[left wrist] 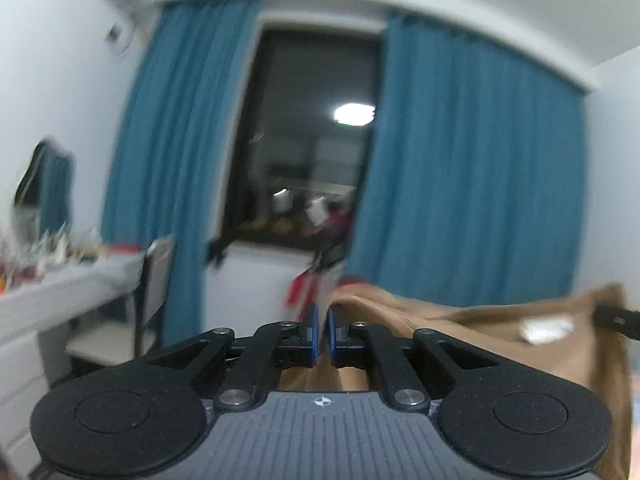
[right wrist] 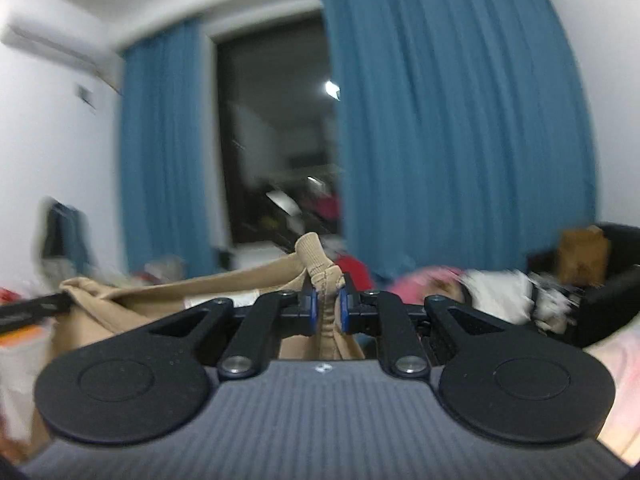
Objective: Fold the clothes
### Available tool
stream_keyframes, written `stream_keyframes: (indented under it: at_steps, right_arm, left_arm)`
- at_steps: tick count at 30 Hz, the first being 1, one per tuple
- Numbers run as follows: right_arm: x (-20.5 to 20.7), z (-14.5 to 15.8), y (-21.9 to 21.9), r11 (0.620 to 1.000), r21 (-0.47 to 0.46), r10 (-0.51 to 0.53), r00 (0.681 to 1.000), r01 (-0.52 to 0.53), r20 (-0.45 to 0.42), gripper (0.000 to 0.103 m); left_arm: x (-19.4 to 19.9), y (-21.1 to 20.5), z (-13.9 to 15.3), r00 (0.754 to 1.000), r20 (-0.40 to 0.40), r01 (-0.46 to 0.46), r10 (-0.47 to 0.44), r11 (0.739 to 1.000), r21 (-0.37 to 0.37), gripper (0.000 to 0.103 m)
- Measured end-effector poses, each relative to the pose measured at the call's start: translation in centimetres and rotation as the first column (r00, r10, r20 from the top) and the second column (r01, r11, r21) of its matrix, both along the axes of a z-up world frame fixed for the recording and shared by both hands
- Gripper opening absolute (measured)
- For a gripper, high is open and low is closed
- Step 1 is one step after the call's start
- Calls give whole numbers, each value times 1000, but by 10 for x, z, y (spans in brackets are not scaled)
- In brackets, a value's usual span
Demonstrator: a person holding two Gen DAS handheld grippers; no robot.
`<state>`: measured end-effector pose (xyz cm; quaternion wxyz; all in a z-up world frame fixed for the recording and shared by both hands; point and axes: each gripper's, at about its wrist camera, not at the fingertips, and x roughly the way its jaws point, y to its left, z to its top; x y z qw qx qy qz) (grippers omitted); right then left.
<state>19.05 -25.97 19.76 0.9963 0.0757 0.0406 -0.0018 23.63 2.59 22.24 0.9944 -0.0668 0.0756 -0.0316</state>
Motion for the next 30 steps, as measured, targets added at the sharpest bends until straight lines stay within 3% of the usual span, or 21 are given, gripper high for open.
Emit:
stream_keyframes:
  at_steps: [2,4,8,12,13,16,17,18,20,27,30]
  right_arm:
    - [51,-46,-8,999,6,-43,998,44,-54,14]
    - [104,-108,-17,999,30,-21,989,25,-144,14]
    - [184,-232,-22,997,-54,-65,937,50,-343,14]
    - [212,-319,-42,995,-35,-98,900,92,-424,15]
    - [211,-324,-47,995,-5,-88,904,95,-418,15]
    - [207,-338,-60,992,82,-59,914,100,-400,20]
    - [203,-337,-62,991,98,-51,919,96,-390,34]
    - [197,-336,-64,990,102,-50,921,96,-387,56]
    - [183,-328,-68,988,123,-43,926,96,-376,86]
    - [96,-292,-63,967,222,-33,931,121,-363,85]
    - [37,-278,-47,965,242,-8,931,103,-364,85]
  left_arm:
    - [48,6,-47,998,-50,-28,26,998,-54,2]
    - [98,13,-98,992,-126,-29,16,995,-100,2]
    - [170,5,-207,967,-255,-11,16,1000,20,2]
    - [212,14,-293,932,-362,65,-30,994,86,3]
    - [217,19,-307,926,-376,82,-41,992,94,3]
    - [221,33,-328,916,-391,129,-93,989,67,7]
    - [220,37,-332,913,-393,142,-109,988,57,9]
    - [217,41,-331,913,-390,151,-122,987,46,15]
    - [204,45,-322,911,-385,168,-145,985,27,22]
    - [124,39,-260,905,-360,255,-226,966,33,47]
    - [96,20,-245,898,-361,287,-251,957,50,49]
